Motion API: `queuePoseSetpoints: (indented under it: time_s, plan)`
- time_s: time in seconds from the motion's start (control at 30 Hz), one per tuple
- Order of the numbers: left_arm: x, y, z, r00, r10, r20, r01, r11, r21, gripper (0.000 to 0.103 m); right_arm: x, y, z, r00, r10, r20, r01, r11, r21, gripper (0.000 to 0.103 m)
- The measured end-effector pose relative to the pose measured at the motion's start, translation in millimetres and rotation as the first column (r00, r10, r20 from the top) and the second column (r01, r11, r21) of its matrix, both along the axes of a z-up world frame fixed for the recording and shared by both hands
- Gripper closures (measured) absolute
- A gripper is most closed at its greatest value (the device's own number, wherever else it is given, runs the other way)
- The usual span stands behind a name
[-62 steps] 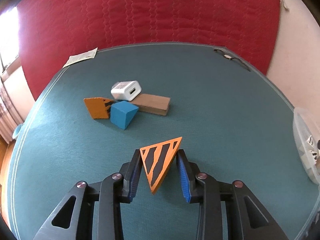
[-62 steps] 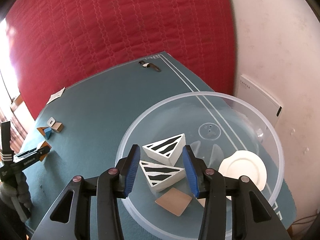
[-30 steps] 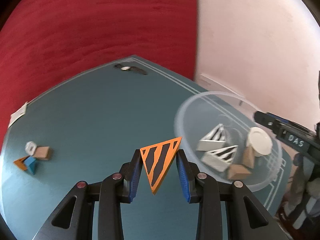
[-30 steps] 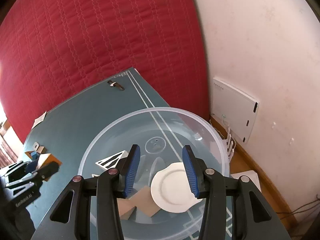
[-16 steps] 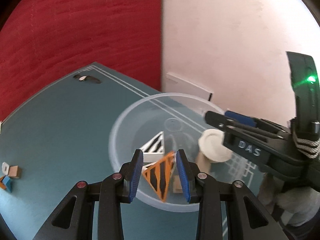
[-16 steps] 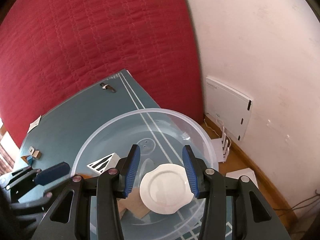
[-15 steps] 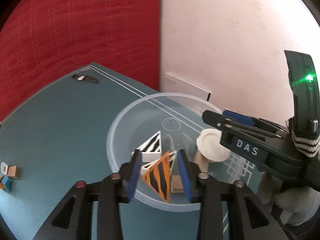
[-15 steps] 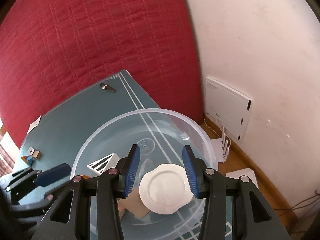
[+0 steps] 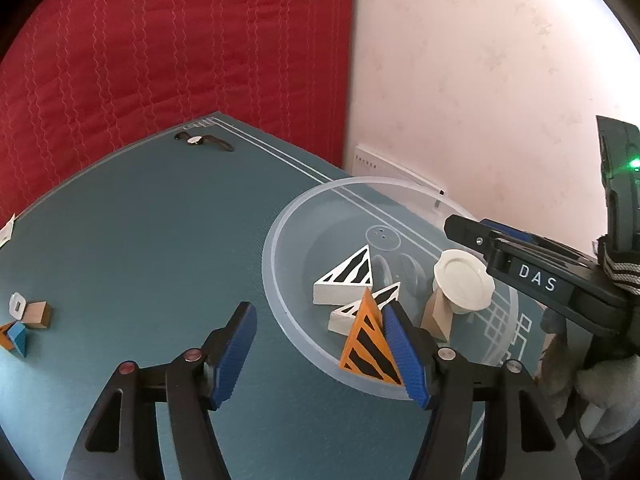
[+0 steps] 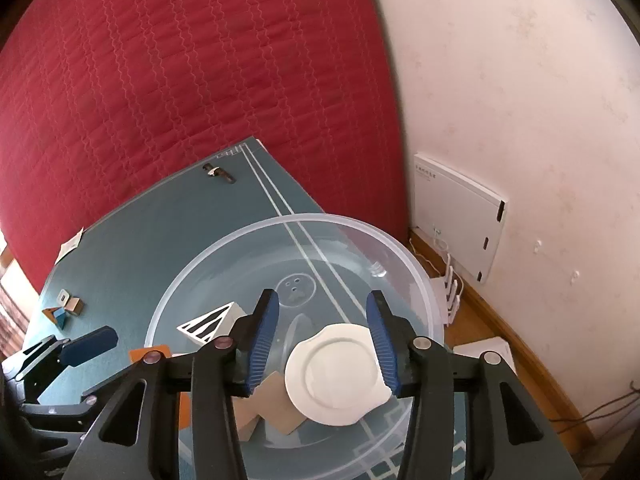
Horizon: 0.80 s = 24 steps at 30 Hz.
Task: Organize rigid objects
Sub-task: 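Carry the orange striped triangle over the tub and open the left gripper, then withdraw both open grippers from the tub toward the remaining blocks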
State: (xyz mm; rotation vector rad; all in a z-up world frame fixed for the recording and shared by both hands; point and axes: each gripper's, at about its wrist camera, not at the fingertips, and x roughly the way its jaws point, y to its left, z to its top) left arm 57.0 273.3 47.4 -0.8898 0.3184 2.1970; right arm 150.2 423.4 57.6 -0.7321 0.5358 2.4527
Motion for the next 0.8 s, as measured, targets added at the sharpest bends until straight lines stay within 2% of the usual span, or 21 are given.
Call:
queuePoseSetpoints:
  time_s: [0.3, 0.5, 0.7, 0.77, 0.8]
  plan:
    - [-1, -4, -1, 1.000, 0.020, 0.010, -0.020, 1.000, 0.002, 0.031, -2, -6, -1, 1.000, 0.012, 0.000, -0.012, 1.000, 0.002, 0.055]
    - [-5, -2, -10, 0.998, 0.055, 0.002, -0.055, 0.998, -0.042, 0.031, -6, -11, 0, 1.000, 0.022, -0.004, -0.022, 1.000, 0.005, 0.055]
    - [-13, -4, -14, 0.996, 0.087, 0.017, -0.086, 0.995, -0.052, 0.030, -8, -14, 0, 0.999, 0.037, -0.010, -0.037, 0.999, 0.008, 0.054]
    - [-14, -5, -13, 0.995, 0.100, 0.009, -0.099, 0.994, -0.053, 0.015, -9, -16, 1, 0.999, 0.040, -0.009, -0.040, 0.999, 0.014, 0.045]
    - [-13, -6, -13, 0.994, 0.107, 0.003, -0.106, 0.993, -0.051, 0.012, -10, -18, 1, 0.999, 0.042, -0.012, -0.042, 0.999, 0.017, 0.040]
